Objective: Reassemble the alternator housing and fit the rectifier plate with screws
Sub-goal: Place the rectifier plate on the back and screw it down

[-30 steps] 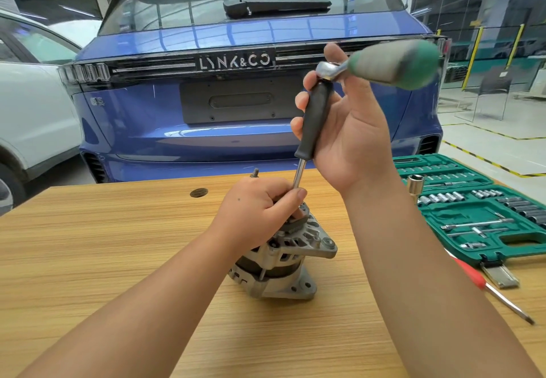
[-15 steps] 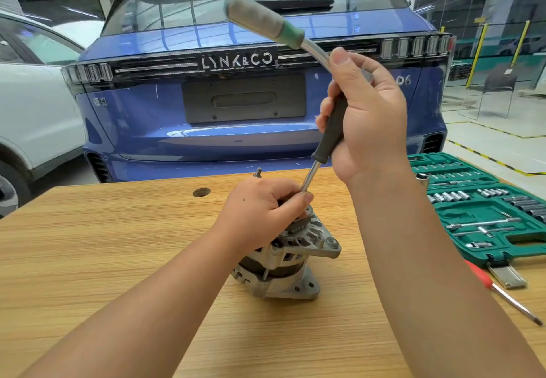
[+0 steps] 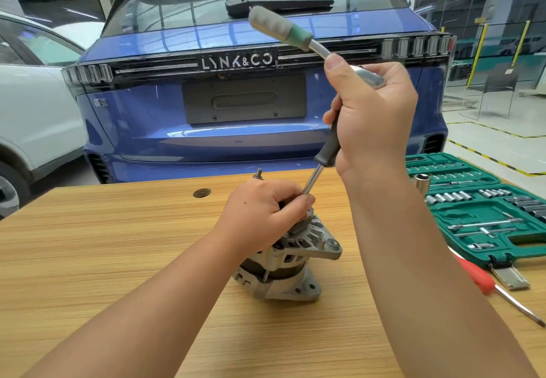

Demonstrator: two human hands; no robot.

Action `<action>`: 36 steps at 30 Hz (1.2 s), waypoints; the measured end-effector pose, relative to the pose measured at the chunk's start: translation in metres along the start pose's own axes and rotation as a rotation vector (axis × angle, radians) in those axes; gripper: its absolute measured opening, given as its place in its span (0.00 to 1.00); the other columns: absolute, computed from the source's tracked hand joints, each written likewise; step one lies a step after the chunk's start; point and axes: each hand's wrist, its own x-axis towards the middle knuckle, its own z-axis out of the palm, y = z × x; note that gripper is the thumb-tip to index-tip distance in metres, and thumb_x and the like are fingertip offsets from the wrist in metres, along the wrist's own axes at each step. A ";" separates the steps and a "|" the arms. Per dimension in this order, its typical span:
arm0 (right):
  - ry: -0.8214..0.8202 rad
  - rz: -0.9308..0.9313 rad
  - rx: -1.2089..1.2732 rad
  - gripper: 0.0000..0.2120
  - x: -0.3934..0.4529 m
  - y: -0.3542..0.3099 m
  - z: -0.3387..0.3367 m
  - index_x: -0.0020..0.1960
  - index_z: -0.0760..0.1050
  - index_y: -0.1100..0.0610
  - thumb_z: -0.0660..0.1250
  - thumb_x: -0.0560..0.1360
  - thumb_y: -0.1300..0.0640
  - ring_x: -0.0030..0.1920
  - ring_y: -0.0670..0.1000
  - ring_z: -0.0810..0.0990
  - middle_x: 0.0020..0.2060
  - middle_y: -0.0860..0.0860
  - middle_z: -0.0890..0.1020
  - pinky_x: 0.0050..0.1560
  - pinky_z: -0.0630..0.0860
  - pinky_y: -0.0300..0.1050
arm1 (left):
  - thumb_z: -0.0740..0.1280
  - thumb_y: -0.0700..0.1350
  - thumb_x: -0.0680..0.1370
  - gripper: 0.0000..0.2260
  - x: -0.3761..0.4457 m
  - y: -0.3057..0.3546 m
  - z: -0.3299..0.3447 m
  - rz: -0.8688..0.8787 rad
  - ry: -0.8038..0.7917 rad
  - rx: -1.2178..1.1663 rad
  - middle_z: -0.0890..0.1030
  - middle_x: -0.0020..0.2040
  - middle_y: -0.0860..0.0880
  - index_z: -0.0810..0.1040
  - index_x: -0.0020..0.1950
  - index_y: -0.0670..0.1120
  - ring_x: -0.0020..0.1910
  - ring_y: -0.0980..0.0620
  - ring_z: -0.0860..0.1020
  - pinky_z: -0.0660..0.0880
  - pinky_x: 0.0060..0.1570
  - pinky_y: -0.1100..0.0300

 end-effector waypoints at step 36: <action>-0.170 0.671 0.573 0.09 0.009 -0.017 -0.001 0.43 0.73 0.57 0.68 0.79 0.54 0.29 0.46 0.71 0.31 0.47 0.74 0.36 0.70 0.39 | 0.67 0.47 0.83 0.12 0.001 -0.008 -0.001 -0.004 0.011 -0.086 0.83 0.37 0.63 0.85 0.42 0.46 0.38 0.59 0.81 0.71 0.36 0.70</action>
